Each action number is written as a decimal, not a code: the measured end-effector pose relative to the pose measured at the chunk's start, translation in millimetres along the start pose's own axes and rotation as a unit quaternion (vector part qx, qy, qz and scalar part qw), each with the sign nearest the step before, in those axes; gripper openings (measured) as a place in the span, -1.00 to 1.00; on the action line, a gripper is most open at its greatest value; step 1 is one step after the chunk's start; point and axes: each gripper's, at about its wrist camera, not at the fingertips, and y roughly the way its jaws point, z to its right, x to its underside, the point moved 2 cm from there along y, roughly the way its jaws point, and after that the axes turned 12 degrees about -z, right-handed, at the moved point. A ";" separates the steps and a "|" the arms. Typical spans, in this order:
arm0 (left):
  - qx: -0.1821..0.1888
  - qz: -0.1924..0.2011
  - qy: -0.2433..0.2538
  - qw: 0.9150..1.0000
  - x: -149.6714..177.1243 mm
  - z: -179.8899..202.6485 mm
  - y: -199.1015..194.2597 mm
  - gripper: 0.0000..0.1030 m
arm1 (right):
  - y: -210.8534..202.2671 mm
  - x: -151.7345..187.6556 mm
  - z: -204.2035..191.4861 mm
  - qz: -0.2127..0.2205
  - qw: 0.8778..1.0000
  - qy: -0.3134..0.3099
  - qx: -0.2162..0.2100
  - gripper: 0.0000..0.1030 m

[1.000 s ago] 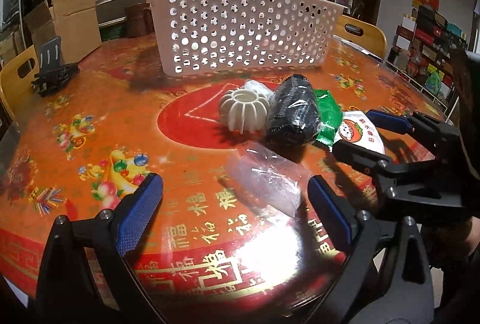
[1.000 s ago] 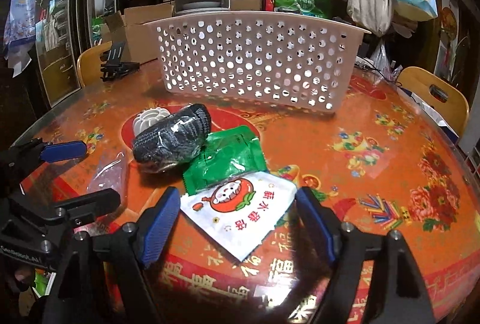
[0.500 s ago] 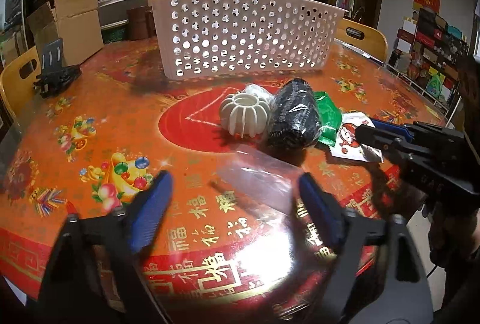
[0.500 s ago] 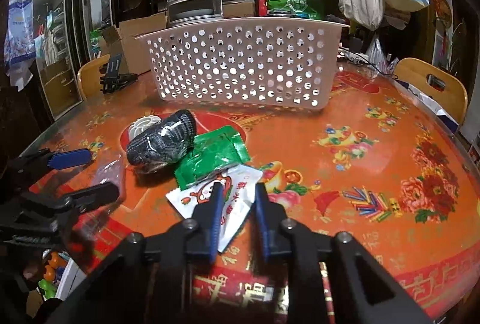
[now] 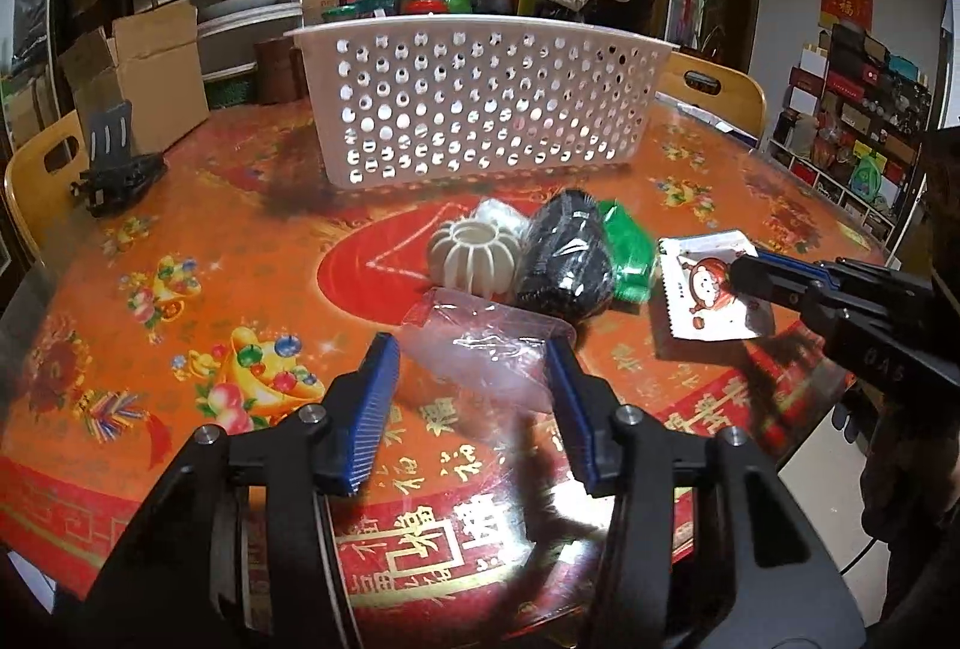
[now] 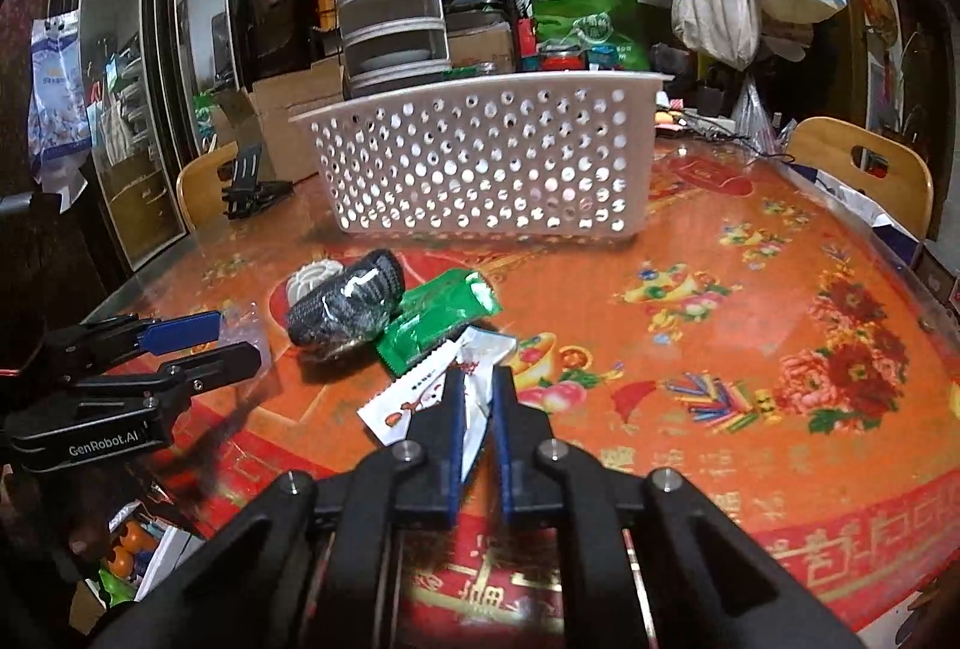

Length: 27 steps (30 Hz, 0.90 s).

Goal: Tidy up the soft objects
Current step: 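Carry the clear bag and white card packet with both tools into the basket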

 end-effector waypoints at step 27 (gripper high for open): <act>-0.003 0.032 -0.021 0.999 -46.4 -23.4 -29.5 -0.08 | -25.5 -48.9 8.3 0.035 0.999 0.005 -0.002 -0.86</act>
